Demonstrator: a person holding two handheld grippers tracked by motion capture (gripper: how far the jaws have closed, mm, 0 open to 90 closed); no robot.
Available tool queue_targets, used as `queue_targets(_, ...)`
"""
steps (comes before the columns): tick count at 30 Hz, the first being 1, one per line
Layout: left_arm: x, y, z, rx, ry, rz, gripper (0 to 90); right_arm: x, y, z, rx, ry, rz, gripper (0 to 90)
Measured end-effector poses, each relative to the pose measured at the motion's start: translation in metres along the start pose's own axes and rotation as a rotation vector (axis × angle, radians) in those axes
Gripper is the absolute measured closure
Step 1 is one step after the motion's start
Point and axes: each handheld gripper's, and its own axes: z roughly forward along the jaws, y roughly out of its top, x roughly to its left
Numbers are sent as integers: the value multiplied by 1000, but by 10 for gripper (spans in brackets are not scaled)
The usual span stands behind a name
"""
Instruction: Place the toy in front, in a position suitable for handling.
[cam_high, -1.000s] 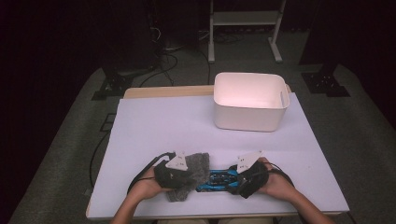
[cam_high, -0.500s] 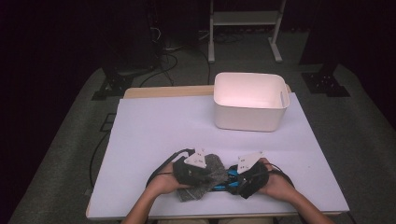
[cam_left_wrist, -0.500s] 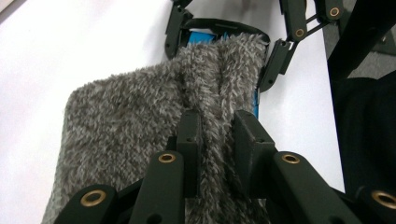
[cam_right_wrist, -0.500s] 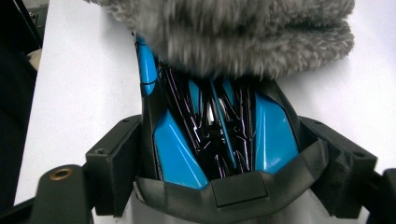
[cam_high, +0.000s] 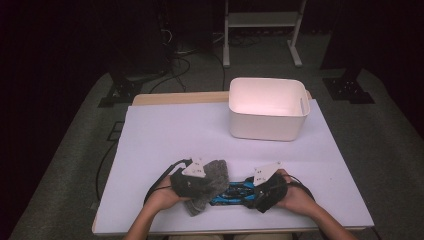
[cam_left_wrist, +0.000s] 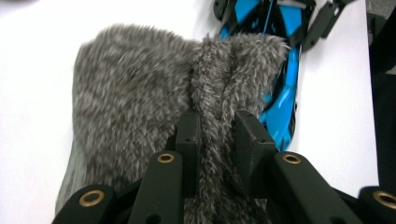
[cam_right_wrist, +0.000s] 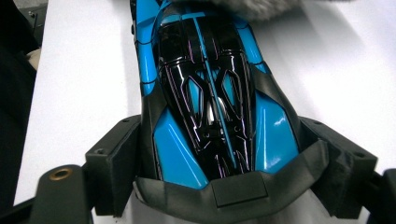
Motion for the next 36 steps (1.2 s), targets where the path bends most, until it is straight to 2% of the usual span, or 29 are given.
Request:
queue_targets(3,-2,9,6,-10,-26,12,731,0,-1,0,-5,0,1,188)
queue_targets(4,-3,11,9,-1,-24,27,731,0,-1,0,-7,-1,4,186)
queue_targets(7,-2,9,8,0,-17,29,731,-1,-2,-2,-10,-3,-9,182)
queue_targets(9,0,4,4,6,-7,19,731,-1,-2,-4,-15,-2,-7,180)
queue_targets(11,3,-5,-2,5,8,-8,731,-1,-3,-6,-22,-2,-11,180)
queue_targets(15,8,-11,-6,2,19,-33,734,-2,-4,-10,-31,5,-8,188)
queue_targets(22,8,10,10,9,19,-7,737,-2,-2,-7,-22,7,3,186)
queue_targets(26,8,14,12,15,6,2,743,-2,-4,-7,-21,8,4,186)
queue_targets(30,5,4,1,52,17,13,747,-2,-3,-7,-18,8,7,187)
queue_targets(32,4,-5,-6,71,26,7,748,-1,-3,-6,-18,8,10,187)
queue_targets(36,6,-16,-17,74,41,-21,749,-1,-3,-5,-21,9,12,188)
